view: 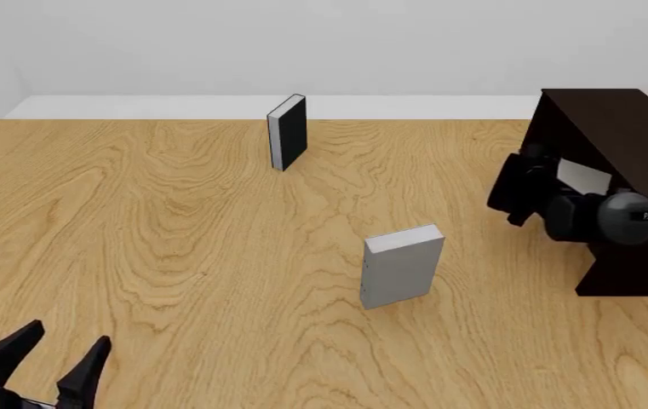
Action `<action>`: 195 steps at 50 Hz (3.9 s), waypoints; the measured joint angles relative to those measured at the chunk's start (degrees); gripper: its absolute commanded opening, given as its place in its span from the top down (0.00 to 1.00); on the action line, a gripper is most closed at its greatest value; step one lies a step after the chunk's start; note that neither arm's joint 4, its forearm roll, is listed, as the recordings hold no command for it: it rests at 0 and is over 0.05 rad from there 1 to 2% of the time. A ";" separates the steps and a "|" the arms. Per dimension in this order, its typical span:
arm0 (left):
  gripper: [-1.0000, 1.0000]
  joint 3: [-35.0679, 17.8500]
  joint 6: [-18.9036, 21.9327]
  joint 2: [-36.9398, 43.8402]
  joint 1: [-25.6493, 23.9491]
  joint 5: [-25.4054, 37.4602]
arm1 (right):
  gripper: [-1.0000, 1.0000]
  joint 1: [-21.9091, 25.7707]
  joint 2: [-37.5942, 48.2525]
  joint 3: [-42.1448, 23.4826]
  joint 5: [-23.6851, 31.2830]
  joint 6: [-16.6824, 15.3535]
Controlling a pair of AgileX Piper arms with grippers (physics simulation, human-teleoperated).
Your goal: Pick up the book on the right and place it on the cabinet shelf.
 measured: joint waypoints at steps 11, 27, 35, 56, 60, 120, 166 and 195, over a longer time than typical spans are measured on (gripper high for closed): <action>0.00 0.00 -0.01 0.89 -0.09 -0.84 | 0.00 -0.52 -0.79 0.56 -0.24 0.09; 0.00 0.00 -0.04 1.07 -0.14 -0.95 | 0.00 -1.02 -1.19 0.98 -0.38 0.19; 0.00 0.00 -0.04 1.01 -0.16 -0.87 | 0.00 -1.23 -1.48 1.31 -0.31 0.18; 0.00 0.00 -0.03 -0.33 -0.31 0.50 | 0.00 -2.33 -2.44 2.67 -0.48 0.01; 0.00 0.00 -0.02 -0.49 -0.34 0.66 | 0.00 -2.52 -2.62 2.93 -0.58 0.05; 0.00 0.00 0.03 -0.22 -0.63 0.59 | 0.00 -6.28 -3.86 5.20 -1.69 0.39; 0.00 0.00 -0.19 -0.96 -0.77 1.33 | 0.00 -9.50 -4.63 5.45 0.92 -0.32; 0.00 0.00 -0.16 -0.97 -0.74 1.27 | 0.00 -9.50 -4.71 5.38 1.66 0.14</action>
